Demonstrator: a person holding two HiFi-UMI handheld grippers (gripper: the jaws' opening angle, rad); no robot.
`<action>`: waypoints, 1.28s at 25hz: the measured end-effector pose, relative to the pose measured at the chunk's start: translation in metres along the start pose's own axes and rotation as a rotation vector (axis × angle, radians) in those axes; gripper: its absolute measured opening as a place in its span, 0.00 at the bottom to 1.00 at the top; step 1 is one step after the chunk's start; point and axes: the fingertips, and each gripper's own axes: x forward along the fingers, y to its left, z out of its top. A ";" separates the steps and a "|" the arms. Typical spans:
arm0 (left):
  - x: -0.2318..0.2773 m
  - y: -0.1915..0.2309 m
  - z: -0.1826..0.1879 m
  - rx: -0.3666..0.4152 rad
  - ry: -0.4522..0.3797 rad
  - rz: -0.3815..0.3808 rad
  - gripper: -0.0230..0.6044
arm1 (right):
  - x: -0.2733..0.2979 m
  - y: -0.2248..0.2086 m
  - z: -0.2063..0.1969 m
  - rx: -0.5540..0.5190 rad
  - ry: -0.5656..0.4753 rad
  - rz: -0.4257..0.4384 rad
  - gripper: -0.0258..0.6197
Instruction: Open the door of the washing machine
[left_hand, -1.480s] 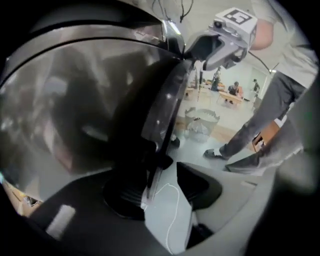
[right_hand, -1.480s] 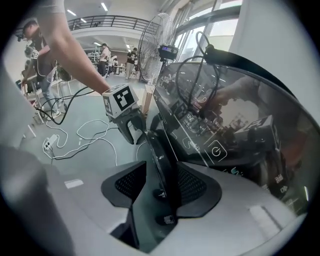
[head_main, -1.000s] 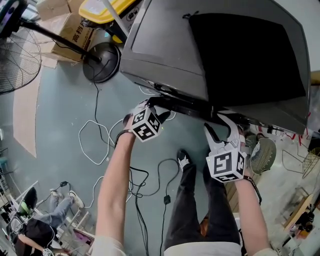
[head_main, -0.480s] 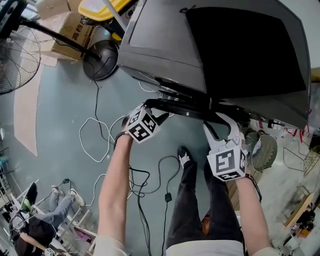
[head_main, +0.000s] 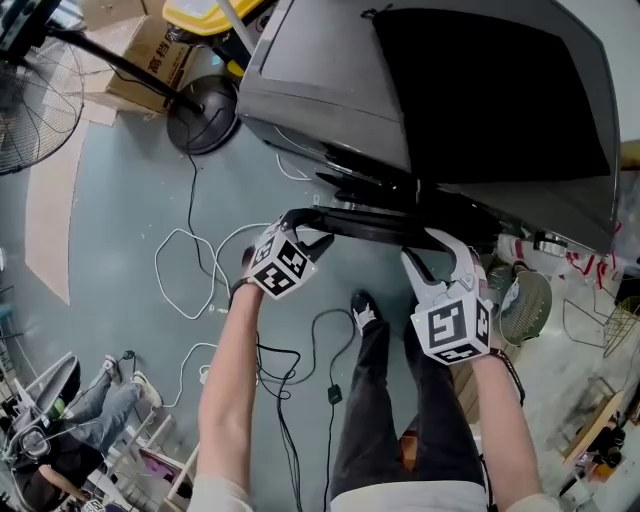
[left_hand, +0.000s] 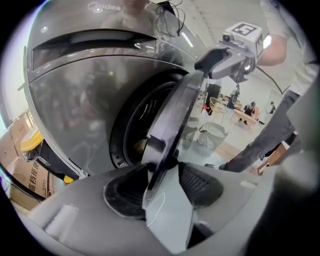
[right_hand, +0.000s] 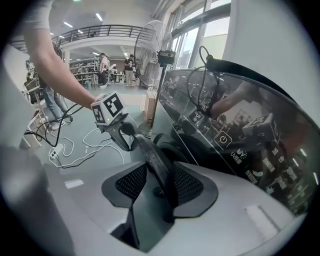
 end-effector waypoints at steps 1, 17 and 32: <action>0.001 -0.002 0.000 0.010 0.007 -0.002 0.42 | -0.001 0.001 -0.001 -0.002 -0.006 0.007 0.29; 0.007 -0.048 -0.010 0.148 0.105 -0.111 0.53 | -0.018 0.028 -0.011 -0.049 -0.024 0.085 0.29; 0.009 -0.096 -0.016 0.145 0.076 -0.099 0.54 | -0.038 0.051 -0.024 -0.138 -0.034 0.125 0.29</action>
